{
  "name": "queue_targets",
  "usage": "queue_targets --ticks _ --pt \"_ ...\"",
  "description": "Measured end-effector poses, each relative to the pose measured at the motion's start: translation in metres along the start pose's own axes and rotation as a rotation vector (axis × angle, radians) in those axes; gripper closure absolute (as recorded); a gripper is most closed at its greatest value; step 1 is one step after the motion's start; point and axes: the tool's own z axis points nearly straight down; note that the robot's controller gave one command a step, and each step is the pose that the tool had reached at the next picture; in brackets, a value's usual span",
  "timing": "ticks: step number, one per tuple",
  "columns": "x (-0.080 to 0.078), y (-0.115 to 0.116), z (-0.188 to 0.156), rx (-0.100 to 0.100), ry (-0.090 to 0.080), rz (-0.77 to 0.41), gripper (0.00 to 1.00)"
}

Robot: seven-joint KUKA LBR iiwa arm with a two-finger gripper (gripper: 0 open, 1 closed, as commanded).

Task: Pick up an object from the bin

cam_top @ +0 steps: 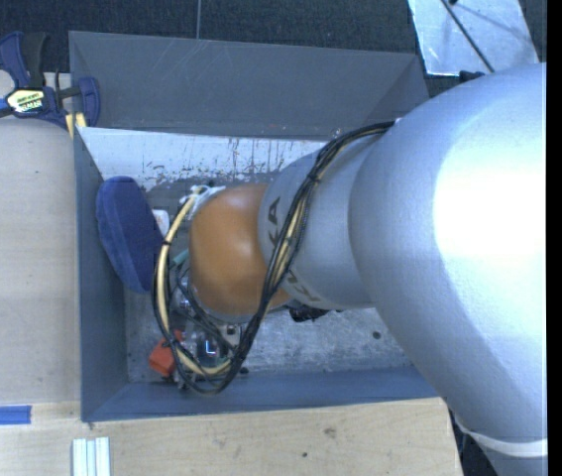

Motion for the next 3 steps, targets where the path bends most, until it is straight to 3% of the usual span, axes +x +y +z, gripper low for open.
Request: queue_targets --ticks 1,2,3 --pt "-0.002 -0.003 0.0 0.001 -0.001 0.008 1.0" --pt "-0.037 -0.004 -0.1 -0.001 -0.007 0.032 1.0" --pt "-0.024 -0.048 -0.19 0.001 -0.006 0.053 1.0"
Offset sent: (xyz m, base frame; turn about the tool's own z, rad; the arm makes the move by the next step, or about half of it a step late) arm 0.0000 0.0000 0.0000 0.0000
